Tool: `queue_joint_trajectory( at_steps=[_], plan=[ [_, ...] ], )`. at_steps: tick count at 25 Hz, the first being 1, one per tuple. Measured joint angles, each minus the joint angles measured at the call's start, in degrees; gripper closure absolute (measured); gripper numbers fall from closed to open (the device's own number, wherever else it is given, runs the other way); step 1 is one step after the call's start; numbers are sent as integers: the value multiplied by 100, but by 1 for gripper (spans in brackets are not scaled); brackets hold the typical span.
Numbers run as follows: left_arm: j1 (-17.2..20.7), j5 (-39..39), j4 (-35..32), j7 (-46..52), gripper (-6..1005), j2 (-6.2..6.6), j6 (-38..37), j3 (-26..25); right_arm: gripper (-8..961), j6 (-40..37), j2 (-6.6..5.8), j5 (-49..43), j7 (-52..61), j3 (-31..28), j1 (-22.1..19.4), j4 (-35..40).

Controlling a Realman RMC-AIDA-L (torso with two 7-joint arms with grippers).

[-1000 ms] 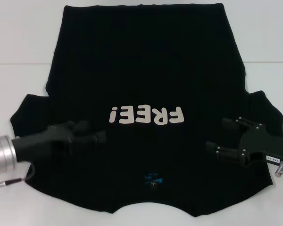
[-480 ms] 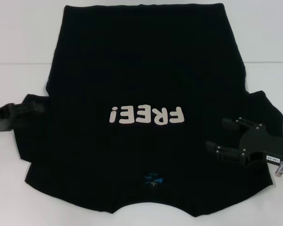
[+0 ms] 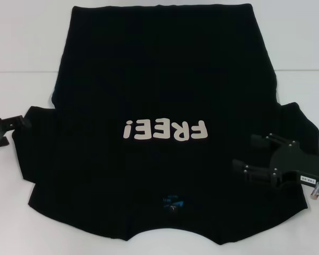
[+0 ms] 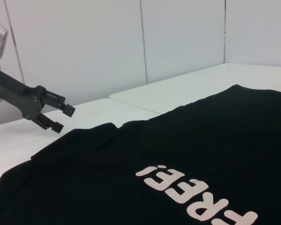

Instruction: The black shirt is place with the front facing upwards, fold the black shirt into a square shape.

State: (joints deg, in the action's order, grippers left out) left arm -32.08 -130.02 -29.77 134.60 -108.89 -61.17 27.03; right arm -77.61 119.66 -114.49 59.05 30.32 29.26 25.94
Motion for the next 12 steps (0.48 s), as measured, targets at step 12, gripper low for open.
queue_joint_trajectory(
  at_steps=[12],
  plan=[
    [7,-47,182,-40,74,-28,80,32,42,-56,-4,-3,19,0,-16,7]
  ],
)
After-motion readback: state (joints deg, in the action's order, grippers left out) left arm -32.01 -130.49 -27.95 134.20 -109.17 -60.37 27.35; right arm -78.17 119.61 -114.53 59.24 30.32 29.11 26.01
